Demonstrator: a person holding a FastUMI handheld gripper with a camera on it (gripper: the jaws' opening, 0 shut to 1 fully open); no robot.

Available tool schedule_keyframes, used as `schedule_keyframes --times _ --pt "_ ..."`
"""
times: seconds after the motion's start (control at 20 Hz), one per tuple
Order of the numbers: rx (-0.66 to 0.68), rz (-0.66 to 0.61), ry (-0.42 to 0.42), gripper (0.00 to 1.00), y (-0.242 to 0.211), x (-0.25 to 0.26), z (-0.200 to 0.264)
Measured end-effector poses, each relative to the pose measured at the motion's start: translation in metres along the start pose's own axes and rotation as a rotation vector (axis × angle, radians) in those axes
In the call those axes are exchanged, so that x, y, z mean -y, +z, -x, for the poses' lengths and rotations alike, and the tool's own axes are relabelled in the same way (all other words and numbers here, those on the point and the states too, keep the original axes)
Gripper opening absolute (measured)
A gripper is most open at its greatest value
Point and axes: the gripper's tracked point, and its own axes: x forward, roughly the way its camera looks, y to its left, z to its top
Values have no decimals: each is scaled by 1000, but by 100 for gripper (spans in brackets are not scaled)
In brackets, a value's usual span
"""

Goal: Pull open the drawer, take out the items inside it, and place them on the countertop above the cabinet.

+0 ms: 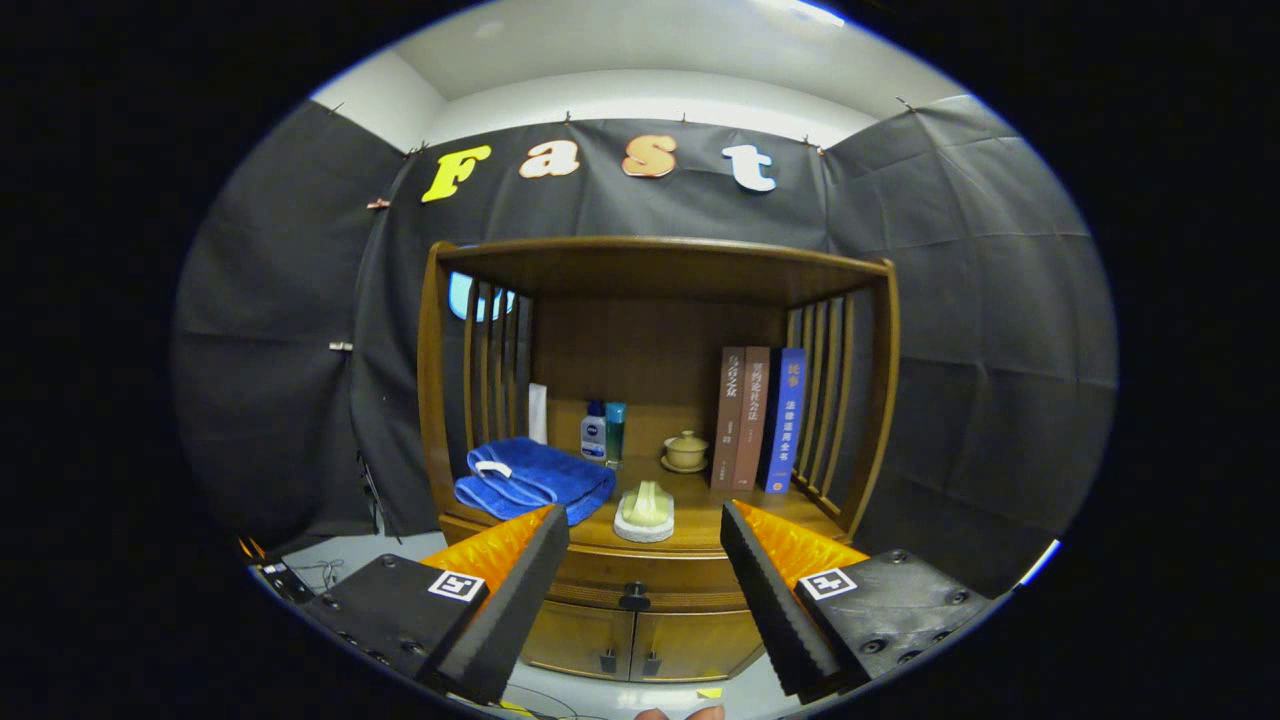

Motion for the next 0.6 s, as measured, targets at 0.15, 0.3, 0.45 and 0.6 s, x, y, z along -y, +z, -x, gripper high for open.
schedule_keyframes --times 0.15,0.3,0.45,0.6 --pt "7 -21 -30 98 14 14 20" --pt "12 -6 -52 98 20 27 30" --pt "21 -11 -70 98 26 39 32" --pt "18 -17 -73 98 30 45 30"
